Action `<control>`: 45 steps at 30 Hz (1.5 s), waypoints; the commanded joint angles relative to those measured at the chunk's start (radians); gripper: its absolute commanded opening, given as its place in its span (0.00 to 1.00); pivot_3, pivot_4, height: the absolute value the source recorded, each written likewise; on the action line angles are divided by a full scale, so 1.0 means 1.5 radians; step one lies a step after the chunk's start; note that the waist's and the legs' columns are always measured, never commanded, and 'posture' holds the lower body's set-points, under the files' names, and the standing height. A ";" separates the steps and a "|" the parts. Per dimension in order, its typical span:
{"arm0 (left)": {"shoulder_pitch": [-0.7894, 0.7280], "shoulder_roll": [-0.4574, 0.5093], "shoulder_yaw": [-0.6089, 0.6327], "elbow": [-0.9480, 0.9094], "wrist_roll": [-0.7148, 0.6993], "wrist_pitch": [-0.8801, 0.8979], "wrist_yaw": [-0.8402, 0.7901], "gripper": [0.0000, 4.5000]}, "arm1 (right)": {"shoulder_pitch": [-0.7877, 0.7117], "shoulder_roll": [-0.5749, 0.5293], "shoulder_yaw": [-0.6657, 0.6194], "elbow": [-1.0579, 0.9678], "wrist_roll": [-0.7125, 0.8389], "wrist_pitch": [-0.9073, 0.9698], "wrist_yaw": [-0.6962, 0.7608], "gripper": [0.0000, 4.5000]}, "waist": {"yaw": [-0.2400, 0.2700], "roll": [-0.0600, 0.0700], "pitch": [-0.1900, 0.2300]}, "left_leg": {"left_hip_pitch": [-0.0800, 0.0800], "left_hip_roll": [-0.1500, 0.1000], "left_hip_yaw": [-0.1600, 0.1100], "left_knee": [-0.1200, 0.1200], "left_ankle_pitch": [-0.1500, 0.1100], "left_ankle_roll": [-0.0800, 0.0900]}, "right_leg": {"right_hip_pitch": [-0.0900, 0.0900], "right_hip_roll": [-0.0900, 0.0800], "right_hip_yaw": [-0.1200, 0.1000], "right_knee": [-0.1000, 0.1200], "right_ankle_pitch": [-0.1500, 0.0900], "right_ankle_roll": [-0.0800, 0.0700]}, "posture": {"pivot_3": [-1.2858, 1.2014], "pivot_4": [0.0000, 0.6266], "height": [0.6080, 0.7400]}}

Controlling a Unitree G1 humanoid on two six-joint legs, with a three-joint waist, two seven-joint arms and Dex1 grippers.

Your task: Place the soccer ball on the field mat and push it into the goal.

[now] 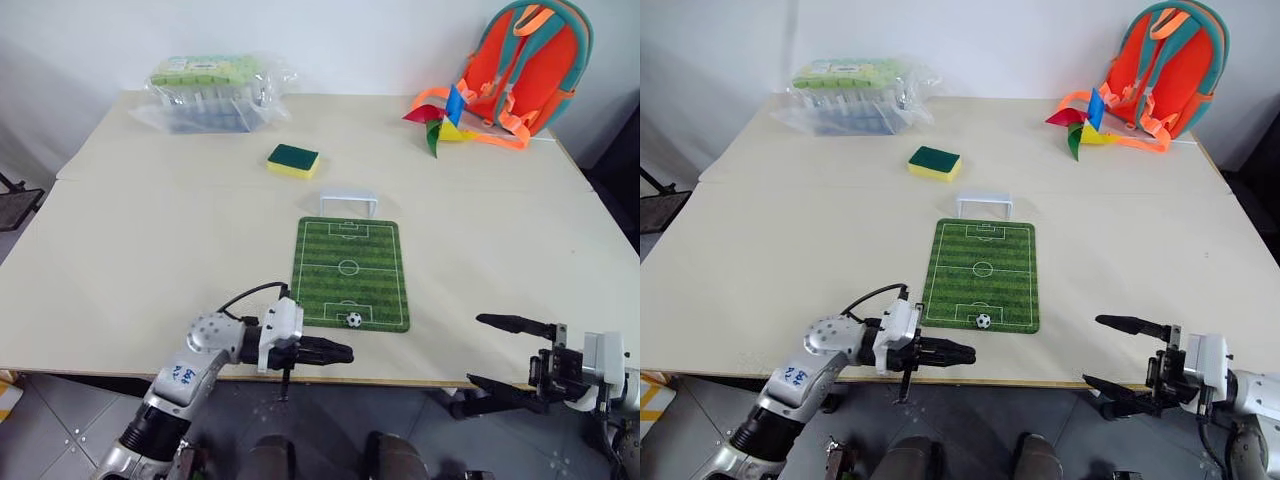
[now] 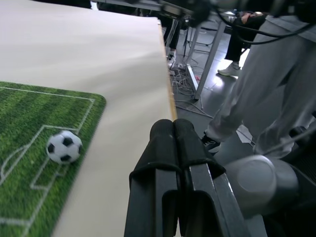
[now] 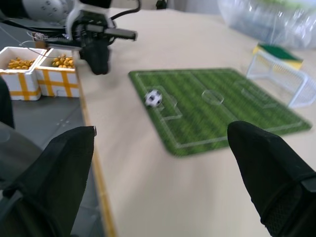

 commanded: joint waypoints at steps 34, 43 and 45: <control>-0.085 0.046 0.276 0.268 0.039 -0.242 0.226 0.01 | -0.027 0.141 -0.044 -0.145 0.031 0.072 -0.359 1.00 | 0.003 0.000 0.000 | -0.001 0.000 0.002 0.000 -0.001 0.001 | -0.001 0.000 0.001 -0.001 0.001 0.001 | 0.52 0.24 1.00; 0.002 0.069 0.314 0.186 0.005 -0.217 0.222 0.01 | -0.057 0.141 -0.035 -0.136 0.023 0.081 -0.387 1.00 | -0.003 0.000 0.000 | 0.000 0.000 0.002 0.000 -0.002 0.001 | -0.002 0.000 0.002 -0.001 0.001 0.001 | 0.52 0.24 1.00; 0.010 0.072 0.316 0.174 0.004 -0.200 0.228 0.01 | -0.059 0.139 -0.030 -0.136 0.020 0.082 -0.384 1.00 | -0.003 0.000 0.000 | 0.000 0.000 0.002 0.000 -0.002 0.001 | -0.002 0.001 0.002 -0.001 0.001 0.001 | 0.52 0.24 1.00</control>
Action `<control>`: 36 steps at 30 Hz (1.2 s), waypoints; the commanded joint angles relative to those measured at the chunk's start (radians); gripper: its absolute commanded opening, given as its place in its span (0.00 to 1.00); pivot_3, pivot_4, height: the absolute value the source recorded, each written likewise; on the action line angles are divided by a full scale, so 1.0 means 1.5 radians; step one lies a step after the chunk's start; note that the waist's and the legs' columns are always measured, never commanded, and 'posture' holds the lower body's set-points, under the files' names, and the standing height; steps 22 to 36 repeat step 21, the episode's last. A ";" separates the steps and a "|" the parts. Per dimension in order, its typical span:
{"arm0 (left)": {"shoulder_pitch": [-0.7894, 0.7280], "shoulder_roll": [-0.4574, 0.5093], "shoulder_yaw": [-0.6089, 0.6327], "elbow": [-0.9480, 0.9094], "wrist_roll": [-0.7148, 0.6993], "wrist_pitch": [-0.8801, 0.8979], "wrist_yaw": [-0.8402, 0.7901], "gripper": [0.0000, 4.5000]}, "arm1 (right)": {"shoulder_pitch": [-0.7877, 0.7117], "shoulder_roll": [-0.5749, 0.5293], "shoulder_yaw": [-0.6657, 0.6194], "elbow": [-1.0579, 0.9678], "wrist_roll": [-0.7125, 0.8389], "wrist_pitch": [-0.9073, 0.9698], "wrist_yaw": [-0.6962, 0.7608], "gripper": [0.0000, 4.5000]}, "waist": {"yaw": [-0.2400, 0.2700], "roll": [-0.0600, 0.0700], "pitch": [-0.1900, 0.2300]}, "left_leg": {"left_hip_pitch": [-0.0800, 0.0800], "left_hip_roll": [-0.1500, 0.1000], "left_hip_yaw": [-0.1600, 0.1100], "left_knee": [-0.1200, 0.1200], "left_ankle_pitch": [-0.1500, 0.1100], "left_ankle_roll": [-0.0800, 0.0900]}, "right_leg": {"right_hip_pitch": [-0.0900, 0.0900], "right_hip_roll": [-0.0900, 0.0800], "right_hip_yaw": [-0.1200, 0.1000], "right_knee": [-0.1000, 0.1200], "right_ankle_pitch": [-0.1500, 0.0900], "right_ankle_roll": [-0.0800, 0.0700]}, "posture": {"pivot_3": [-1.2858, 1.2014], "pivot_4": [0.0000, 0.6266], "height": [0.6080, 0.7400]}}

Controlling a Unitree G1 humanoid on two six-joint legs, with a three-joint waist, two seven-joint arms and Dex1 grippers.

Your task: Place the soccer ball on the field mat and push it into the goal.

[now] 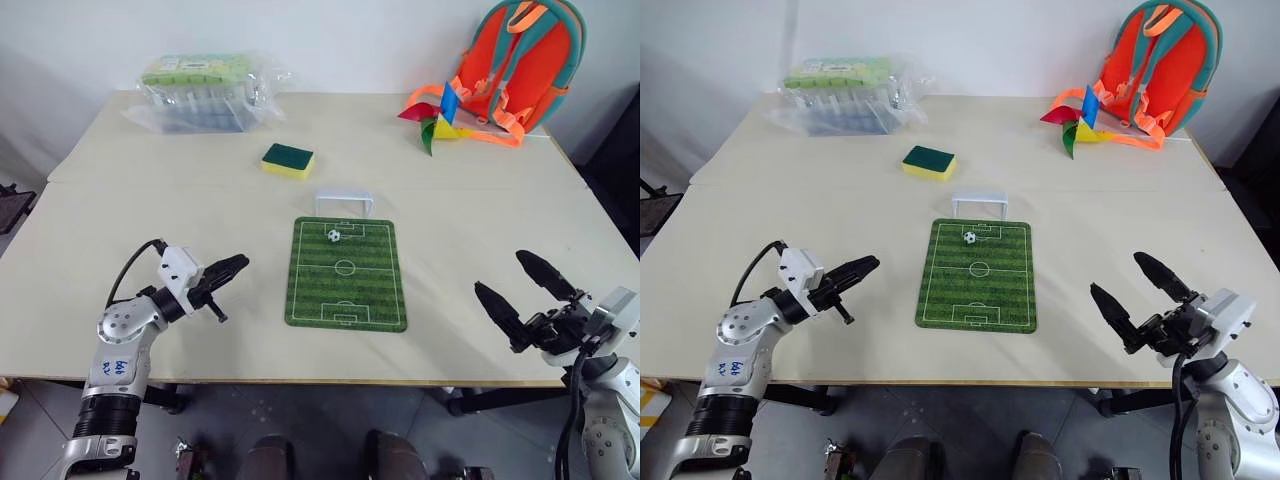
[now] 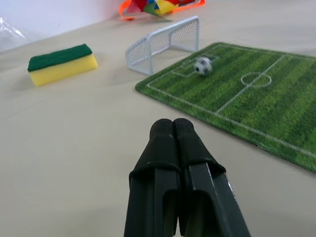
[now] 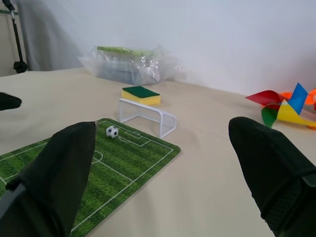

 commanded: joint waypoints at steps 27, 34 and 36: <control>0.026 -0.001 0.031 -0.108 -0.018 0.080 0.086 0.01 | -0.047 -0.016 -0.002 0.013 -0.011 0.017 0.024 1.00 | 0.001 0.000 0.000 | 0.000 0.000 0.000 0.000 0.000 0.000 | 0.000 0.000 0.000 0.000 0.000 0.000 | 0.52 0.24 1.00; 0.026 -0.001 0.031 -0.108 -0.018 0.080 0.086 0.01 | -0.047 -0.016 -0.002 0.013 -0.011 0.017 0.024 1.00 | 0.001 0.000 0.000 | 0.000 0.000 0.000 0.000 0.000 0.000 | 0.000 0.000 0.000 0.000 0.000 0.000 | 0.52 0.24 1.00; 0.026 -0.001 0.031 -0.108 -0.018 0.080 0.086 0.01 | -0.047 -0.016 -0.002 0.013 -0.011 0.017 0.024 1.00 | 0.001 0.000 0.000 | 0.000 0.000 0.000 0.000 0.000 0.000 | 0.000 0.000 0.000 0.000 0.000 0.000 | 0.52 0.24 1.00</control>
